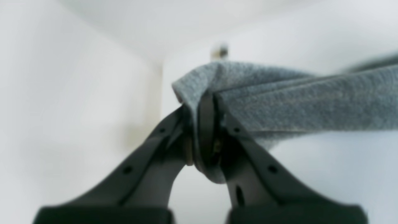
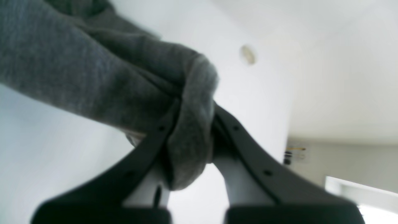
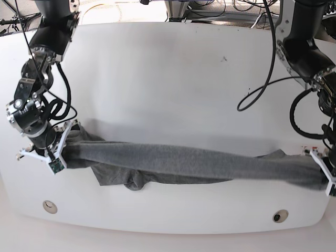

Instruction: Fold the T-shirt properly

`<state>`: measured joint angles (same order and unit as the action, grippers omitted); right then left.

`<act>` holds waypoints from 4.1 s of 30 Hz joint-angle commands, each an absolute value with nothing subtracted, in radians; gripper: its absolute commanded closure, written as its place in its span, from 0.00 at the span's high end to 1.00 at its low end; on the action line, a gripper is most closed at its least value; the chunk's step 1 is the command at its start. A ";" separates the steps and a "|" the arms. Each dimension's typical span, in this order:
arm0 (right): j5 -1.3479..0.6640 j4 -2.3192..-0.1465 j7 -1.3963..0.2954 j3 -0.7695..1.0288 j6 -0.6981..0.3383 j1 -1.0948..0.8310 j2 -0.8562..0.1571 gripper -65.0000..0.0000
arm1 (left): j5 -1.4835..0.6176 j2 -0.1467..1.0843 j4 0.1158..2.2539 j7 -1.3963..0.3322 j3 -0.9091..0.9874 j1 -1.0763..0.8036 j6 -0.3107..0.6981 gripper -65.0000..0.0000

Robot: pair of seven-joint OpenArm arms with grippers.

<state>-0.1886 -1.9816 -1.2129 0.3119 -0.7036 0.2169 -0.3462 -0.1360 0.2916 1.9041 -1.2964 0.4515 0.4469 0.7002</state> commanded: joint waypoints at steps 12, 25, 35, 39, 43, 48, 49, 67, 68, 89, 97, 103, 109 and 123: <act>-0.176 -2.003 -1.058 0.329 -0.698 -0.096 -0.260 0.00 | -0.130 0.295 1.933 -1.285 0.518 0.111 0.698 0.00; -0.176 -2.002 -1.056 0.329 -0.698 -0.232 -0.229 0.00 | -0.122 0.300 1.926 -1.221 0.526 -0.097 0.698 0.00; -0.174 -2.002 -1.056 0.331 -0.698 -0.320 -0.199 0.00 | -0.120 0.329 1.916 -1.213 0.521 -0.140 0.698 0.00; -0.174 -2.002 -1.056 0.331 -0.698 -0.349 -0.191 0.00 | -0.120 0.331 1.874 -1.213 0.522 -0.136 0.698 0.00; -0.174 -2.000 -1.056 0.331 -0.698 -0.375 -0.191 0.00 | -0.128 0.367 1.822 -1.211 0.521 -0.133 0.698 0.00; -0.174 -2.000 -1.056 0.332 -0.698 -0.398 -0.191 0.00 | -0.128 0.381 1.761 -1.184 0.519 -0.131 0.698 0.00; -0.176 -2.000 -1.056 0.341 -0.698 -0.404 -0.191 0.00 | -0.128 0.384 1.753 -1.165 0.519 -0.131 0.698 0.00; -0.185 -1.982 -1.056 0.371 -0.698 -0.420 -0.191 0.00 | -0.127 0.410 1.659 -1.079 0.504 -0.114 0.698 0.00; -0.185 -1.982 -1.056 0.369 -0.698 -0.420 -0.191 0.00 | -0.127 0.412 1.658 -1.079 0.495 -0.108 0.698 0.00; -0.183 -1.982 -1.055 0.372 -0.698 -0.421 -0.191 0.00 | -0.128 0.464 1.547 -1.078 0.449 -0.071 0.698 0.18; -0.186 -1.982 -1.055 0.374 -0.698 -0.423 -0.191 0.23 | -0.130 0.515 1.369 -1.078 0.386 -0.035 0.698 0.19; -0.189 -1.991 -1.055 0.374 -0.698 -0.441 -0.180 0.56 | -0.130 0.547 1.280 -1.078 0.343 -0.008 0.698 0.29; -0.266 -2.008 -1.055 0.398 -0.698 -0.444 -0.159 0.61 | -0.130 0.556 1.285 -1.078 0.348 -0.005 0.698 0.66; -0.641 -2.005 -1.059 0.524 -0.698 -0.464 -0.159 0.62 | -0.131 0.538 1.523 -1.182 0.424 -0.010 0.698 0.78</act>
